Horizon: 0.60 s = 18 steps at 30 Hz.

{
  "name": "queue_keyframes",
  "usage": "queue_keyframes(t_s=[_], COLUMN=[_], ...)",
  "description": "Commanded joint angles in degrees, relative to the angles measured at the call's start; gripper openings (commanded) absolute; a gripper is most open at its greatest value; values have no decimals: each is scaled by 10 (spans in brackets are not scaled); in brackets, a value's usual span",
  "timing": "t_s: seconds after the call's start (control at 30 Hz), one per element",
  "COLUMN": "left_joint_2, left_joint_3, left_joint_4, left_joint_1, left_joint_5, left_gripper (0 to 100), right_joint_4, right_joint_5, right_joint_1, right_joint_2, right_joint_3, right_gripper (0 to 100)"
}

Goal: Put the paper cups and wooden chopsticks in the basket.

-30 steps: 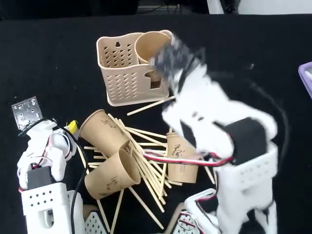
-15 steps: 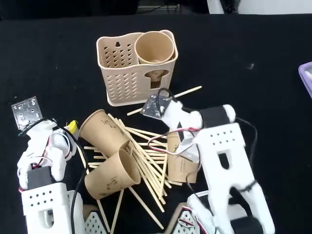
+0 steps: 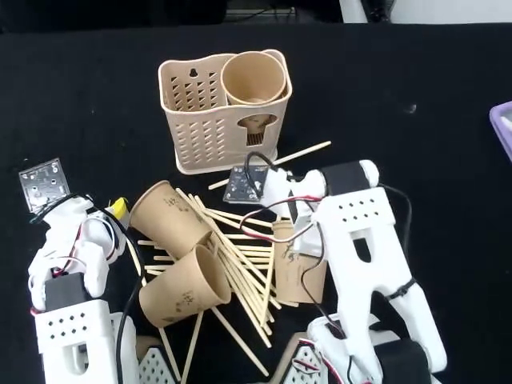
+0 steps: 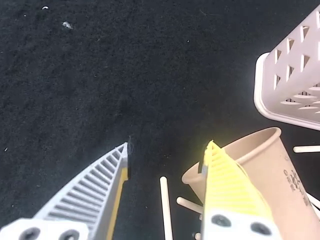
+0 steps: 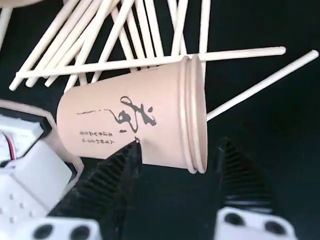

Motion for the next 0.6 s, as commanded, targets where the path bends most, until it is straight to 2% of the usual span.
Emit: queue_keyframes(t_s=[0.0, 0.2, 0.3, 0.57], left_joint_2=[-8, -8, -8, -8], left_joint_3=[-5, -5, -5, -5], left_joint_4=[-7, -8, -9, -10], left_joint_1=[2, 4, 4, 3], left_joint_5=[-2, -2, -2, -2], left_gripper=[245, 245, 245, 245], right_joint_4=[-1, 26, 98, 97], right_joint_5=[36, 72, 69, 64], right_joint_1=[4, 8, 4, 22], right_joint_2=[0, -5, -7, -139], right_joint_3=[19, 35, -17, -51], right_gripper=[213, 12, 10, 11])
